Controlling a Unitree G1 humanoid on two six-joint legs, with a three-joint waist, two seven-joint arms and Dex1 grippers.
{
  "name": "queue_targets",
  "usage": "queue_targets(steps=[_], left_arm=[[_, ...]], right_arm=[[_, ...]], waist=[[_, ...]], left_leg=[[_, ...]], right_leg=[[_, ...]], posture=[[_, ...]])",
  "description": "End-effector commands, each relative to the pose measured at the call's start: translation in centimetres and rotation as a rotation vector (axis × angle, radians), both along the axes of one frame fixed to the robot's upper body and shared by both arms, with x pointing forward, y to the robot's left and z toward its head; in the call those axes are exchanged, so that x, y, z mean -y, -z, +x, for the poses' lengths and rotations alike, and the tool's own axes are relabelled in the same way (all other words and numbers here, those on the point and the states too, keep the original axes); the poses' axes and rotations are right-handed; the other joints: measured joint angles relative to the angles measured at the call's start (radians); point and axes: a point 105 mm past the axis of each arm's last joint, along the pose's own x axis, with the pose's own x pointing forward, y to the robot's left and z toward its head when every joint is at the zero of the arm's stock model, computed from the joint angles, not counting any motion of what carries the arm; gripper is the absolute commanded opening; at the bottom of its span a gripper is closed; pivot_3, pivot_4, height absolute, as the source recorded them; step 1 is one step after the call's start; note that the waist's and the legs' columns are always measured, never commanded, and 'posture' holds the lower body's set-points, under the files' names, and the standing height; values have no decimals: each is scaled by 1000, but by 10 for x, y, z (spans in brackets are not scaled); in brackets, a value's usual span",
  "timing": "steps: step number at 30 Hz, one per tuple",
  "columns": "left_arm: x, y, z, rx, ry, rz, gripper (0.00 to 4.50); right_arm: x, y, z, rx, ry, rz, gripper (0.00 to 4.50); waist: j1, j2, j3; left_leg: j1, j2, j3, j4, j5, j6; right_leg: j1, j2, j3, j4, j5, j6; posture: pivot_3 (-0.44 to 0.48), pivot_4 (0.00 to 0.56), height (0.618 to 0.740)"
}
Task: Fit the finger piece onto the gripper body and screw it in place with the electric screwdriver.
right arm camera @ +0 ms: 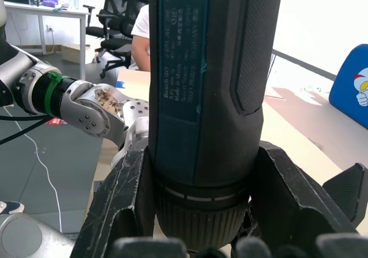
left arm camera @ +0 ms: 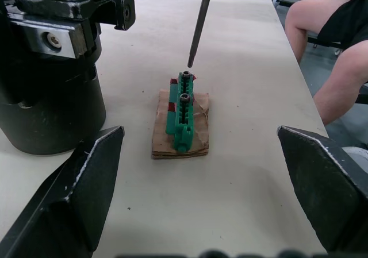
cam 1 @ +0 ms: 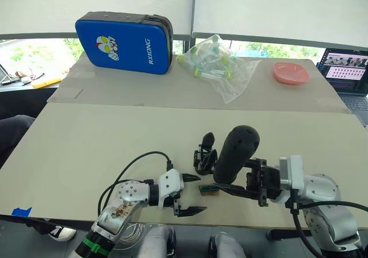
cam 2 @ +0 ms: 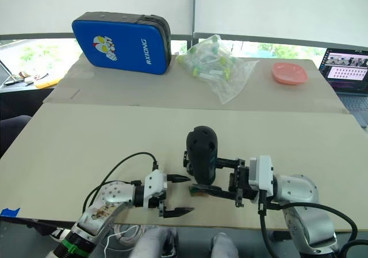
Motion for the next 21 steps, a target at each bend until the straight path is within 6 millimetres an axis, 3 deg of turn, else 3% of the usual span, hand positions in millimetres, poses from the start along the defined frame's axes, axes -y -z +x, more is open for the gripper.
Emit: queue_targets(steps=[1, 21], left_arm=[[2, 17, -7, -63, 11, 32, 4500], [2, 17, -9, -68, 14, 27, 4500]], right_arm=[[0, -10, -4, 67, -4, 19, 1907], [2, -8, -3, 67, 6, 7, 1907]], waist=[[0, 0, 0], [0, 0, 0]], left_leg=[[0, 0, 0, 0, 0, 0], [0, 0, 0, 0, 0, 0]], right_leg=[[0, 0, 0, 0, 0, 0], [0, 0, 0, 0, 0, 0]], posture=[[0, 150, 740], [0, 150, 740]])
